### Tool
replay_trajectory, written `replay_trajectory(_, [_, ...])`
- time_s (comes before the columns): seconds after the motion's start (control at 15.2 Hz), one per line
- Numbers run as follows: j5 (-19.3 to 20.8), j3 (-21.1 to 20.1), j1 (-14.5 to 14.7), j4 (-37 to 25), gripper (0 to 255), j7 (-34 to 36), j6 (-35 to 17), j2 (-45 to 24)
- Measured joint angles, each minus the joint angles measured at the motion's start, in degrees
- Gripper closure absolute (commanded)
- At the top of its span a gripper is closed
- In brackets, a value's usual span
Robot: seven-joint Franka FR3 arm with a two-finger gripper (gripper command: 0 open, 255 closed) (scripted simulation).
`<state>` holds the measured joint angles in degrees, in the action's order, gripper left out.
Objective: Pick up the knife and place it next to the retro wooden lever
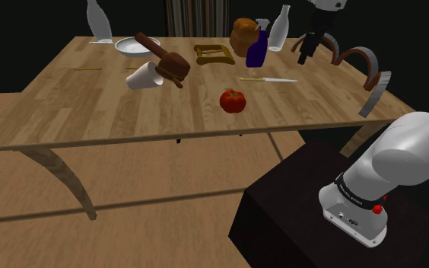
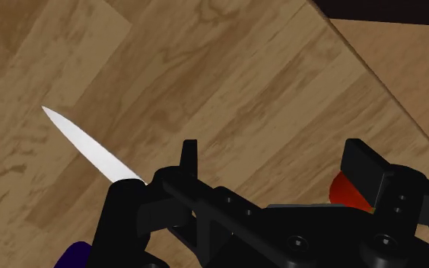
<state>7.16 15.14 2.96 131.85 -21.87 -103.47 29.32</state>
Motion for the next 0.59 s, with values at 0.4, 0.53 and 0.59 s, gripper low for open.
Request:
replay_trajectory(0.4, [-3.90,7.37,2.52,-7.80,0,-16.23,-4.46,-14.35])
replay_trajectory(0.53, [-6.20,9.44,3.00,-11.14,0,-22.17,-5.31,-19.66])
replay_trajectory(0.59, [-7.57,10.12,3.23,-12.69,0,-24.93,-5.84,-22.43])
